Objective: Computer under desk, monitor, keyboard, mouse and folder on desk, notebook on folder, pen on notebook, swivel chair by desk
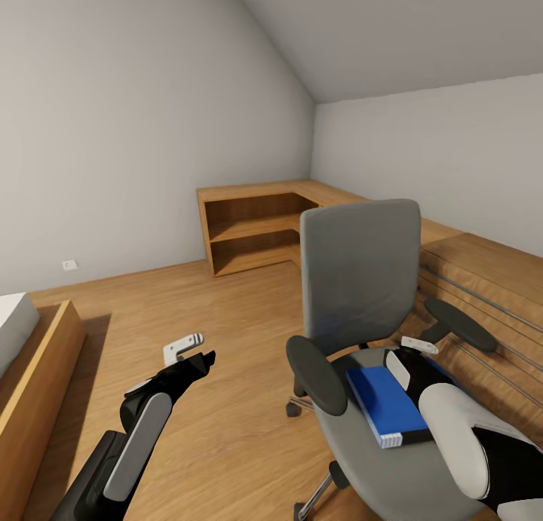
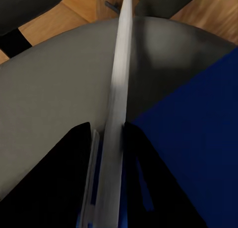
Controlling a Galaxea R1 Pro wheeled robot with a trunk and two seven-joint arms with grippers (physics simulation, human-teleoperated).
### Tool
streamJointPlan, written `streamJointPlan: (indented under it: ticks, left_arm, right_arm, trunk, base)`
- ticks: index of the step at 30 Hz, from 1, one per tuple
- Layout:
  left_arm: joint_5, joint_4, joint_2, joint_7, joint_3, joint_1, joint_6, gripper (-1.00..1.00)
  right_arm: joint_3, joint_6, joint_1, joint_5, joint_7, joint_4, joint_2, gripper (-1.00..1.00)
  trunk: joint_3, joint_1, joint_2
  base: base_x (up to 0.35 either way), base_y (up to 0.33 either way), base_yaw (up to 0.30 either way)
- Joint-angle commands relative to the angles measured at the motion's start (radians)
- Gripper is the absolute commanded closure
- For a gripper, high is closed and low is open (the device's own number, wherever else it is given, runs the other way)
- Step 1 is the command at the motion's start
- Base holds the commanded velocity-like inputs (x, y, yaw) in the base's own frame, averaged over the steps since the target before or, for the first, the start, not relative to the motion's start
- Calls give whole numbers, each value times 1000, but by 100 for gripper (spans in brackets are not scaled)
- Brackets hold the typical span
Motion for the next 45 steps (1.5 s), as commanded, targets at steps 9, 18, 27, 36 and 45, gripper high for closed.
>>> streamJointPlan:
  ticks: [9, 18, 27, 36, 45]
  left_arm:
    - [10, -1, 1, 10, -2, -1, 0, -100]
    - [11, -1, 2, 10, -2, -1, 0, -100]
    - [11, 0, 1, 10, -2, -1, 0, -100]
    - [11, 0, 1, 10, -2, -1, 0, -100]
    - [10, 0, 0, 10, -2, -1, 0, -100]
  right_arm:
    - [0, 3, 0, -12, -4, -1, 0, 100]
    - [0, 3, 0, -12, -4, -1, 0, 100]
    - [0, 3, 0, -12, -4, -1, 0, 100]
    - [0, 3, 0, -12, -4, -1, 2, 100]
    - [0, 3, 0, -12, -3, -1, 2, 100]
  trunk:
    - [-1, 0, 0]
    - [-1, 0, 0]
    - [2, -4, 7]
    - [15, -19, 35]
    - [24, -31, 56]
  base:
    - [0, 0, 0]
    - [0, 0, 0]
    - [0, 0, 0]
    - [0, 0, 0]
    - [0, 0, 0]
